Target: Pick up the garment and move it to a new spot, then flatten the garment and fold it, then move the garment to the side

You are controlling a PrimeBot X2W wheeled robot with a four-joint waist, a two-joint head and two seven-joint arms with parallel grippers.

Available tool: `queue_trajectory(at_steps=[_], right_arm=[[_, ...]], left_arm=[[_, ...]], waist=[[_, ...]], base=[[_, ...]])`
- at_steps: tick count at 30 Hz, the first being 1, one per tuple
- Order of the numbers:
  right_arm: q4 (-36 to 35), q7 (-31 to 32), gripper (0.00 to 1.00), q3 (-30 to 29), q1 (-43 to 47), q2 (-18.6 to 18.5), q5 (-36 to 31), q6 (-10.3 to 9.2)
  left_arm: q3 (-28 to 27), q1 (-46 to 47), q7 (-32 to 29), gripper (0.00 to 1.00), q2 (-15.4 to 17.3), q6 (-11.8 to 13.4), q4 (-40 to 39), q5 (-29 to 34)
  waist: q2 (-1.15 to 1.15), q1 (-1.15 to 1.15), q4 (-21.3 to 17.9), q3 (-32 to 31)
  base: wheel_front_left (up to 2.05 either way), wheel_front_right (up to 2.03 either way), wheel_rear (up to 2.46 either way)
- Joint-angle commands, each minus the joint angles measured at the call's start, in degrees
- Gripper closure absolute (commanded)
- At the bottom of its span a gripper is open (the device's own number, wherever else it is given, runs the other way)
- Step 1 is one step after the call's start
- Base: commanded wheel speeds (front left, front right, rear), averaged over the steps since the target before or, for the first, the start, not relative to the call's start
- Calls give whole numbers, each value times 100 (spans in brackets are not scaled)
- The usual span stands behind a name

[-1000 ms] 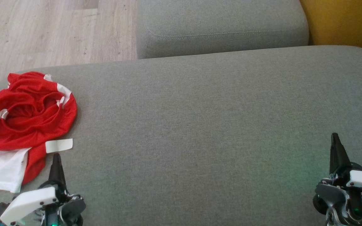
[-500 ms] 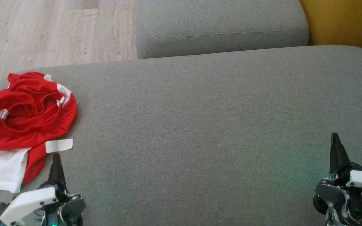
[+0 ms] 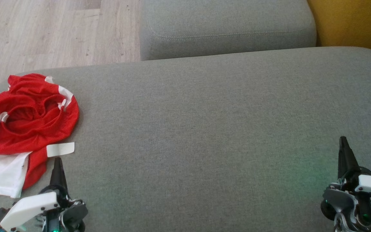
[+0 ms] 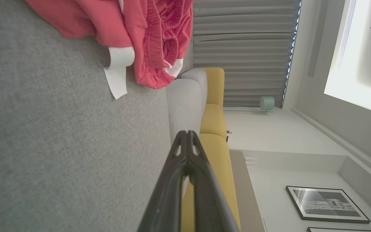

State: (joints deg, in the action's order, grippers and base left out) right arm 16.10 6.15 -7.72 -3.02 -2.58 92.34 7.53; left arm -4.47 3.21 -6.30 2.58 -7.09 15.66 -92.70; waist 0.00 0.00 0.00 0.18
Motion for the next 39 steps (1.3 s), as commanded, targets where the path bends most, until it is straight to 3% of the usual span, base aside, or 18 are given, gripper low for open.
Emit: queue_trajectory(at_steps=[1, 39], right_arm=[[-208, 33, 100, 122, -316, -30, -15, -4], [-208, 32, 100, 122, -316, -30, -15, -4]], left_arm=[[-204, 297, -17, 100, 30, -40, -163, 52], [-204, 297, -17, 100, 30, -40, -163, 51]], waist=[[0, 0, 0, 0], [0, 0, 0, 0]], base=[[0, 0, 0], [0, 0, 0]])
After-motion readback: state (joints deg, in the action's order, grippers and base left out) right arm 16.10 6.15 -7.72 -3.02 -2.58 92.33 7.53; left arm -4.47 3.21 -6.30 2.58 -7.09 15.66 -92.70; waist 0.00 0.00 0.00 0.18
